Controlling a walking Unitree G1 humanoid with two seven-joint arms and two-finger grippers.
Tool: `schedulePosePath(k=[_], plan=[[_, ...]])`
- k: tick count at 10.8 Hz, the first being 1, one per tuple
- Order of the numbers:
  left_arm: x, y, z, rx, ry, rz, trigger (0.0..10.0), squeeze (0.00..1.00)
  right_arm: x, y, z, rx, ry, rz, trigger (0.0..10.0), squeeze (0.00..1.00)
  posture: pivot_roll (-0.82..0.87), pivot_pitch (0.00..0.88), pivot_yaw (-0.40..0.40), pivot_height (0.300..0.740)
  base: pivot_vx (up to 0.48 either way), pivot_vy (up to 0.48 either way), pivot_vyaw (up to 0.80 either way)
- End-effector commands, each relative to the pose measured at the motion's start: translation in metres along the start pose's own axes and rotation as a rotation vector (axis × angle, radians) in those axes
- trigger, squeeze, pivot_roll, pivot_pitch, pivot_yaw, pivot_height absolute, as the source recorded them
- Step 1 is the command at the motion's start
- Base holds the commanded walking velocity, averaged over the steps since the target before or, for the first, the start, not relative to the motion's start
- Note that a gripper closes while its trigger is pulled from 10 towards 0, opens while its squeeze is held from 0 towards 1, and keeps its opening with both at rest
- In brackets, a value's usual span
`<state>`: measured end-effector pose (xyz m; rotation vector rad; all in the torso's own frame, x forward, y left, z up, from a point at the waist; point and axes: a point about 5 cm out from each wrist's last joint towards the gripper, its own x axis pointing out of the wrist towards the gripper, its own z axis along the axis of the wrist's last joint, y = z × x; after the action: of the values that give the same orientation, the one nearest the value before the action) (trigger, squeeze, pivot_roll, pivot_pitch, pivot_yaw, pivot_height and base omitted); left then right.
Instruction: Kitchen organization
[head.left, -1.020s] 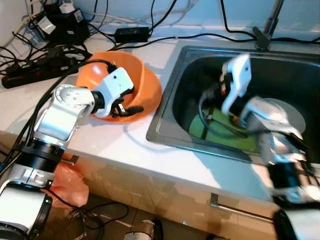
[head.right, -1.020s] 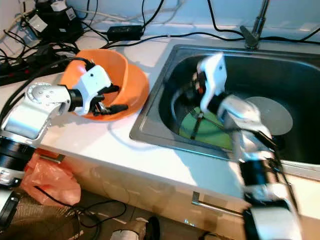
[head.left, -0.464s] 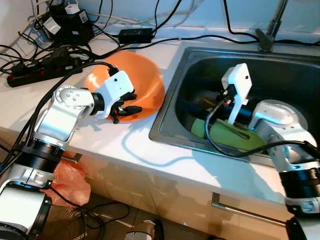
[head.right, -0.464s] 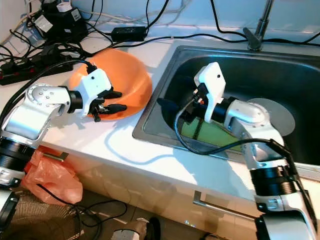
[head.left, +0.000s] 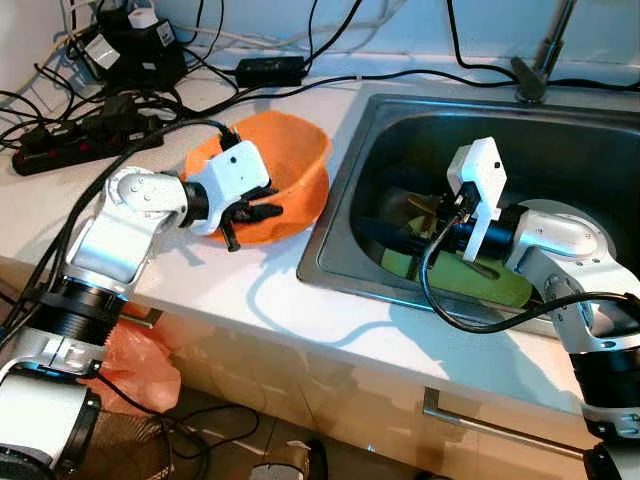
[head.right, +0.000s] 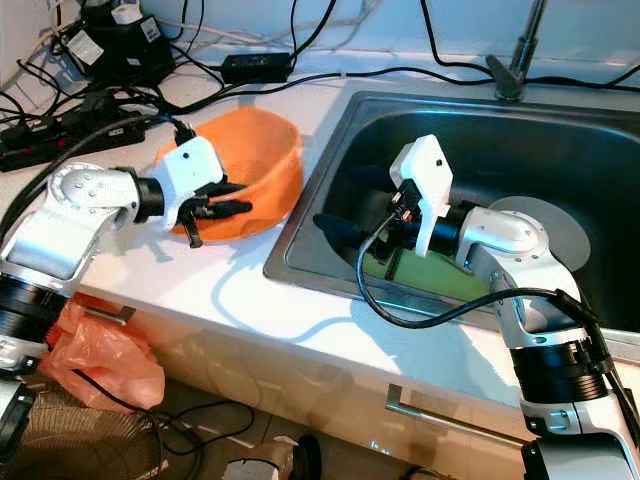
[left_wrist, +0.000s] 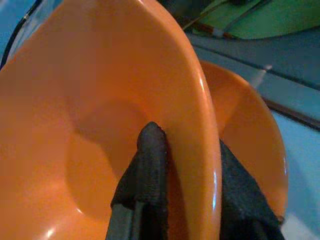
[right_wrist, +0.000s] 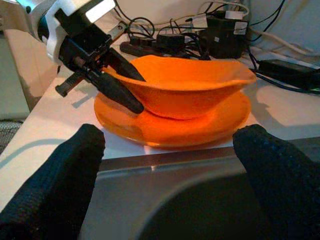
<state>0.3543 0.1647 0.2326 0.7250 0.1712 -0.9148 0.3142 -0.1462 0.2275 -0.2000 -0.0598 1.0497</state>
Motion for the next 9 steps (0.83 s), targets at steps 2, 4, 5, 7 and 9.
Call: schedulePosePath(k=[2, 4, 5, 7, 9], plan=[[-0.0004, -0.0039, -0.0101, -0.012, 0.036, -0.035, 0.0, 0.0, 0.002, 0.007, 0.002, -0.006, 0.002, 0.043, 10.0, 0.0, 0.15, 0.109, 0.152, 0.74, 0.0, 0.0, 0.0], [-0.0004, -0.004, -0.0092, 0.028, 0.03, -0.031, 0.0, 0.0, 0.0013, 0.0104, -0.0002, 0.0, 0.009, 0.062, 10.0, 0.0, 0.15, 0.109, 0.152, 0.74, 0.0, 0.0, 0.0], [-0.0004, -0.0037, -0.0088, 0.042, 0.024, -0.02, 0.0, 0.0, 0.0012, 0.0105, -0.0009, 0.003, 0.011, 0.063, 10.0, 0.0, 0.15, 0.109, 0.152, 0.74, 0.0, 0.0, 0.0], [0.0034, -0.0009, -0.0064, 0.189, -0.016, 0.115, 0.0, 0.0, 0.001, 0.0084, -0.0057, 0.022, 0.024, 0.055, 10.0, 0.0, 0.15, 0.11, 0.15, 0.74, 0.0, 0.0, 0.0], [0.0054, 0.0023, -0.0071, 0.305, -0.057, 0.278, 0.0, 0.0, 0.0016, 0.0089, -0.006, 0.03, 0.024, 0.055, 10.0, 0.0, 0.16, 0.111, 0.149, 0.74, 0.0, 0.0, 0.0]])
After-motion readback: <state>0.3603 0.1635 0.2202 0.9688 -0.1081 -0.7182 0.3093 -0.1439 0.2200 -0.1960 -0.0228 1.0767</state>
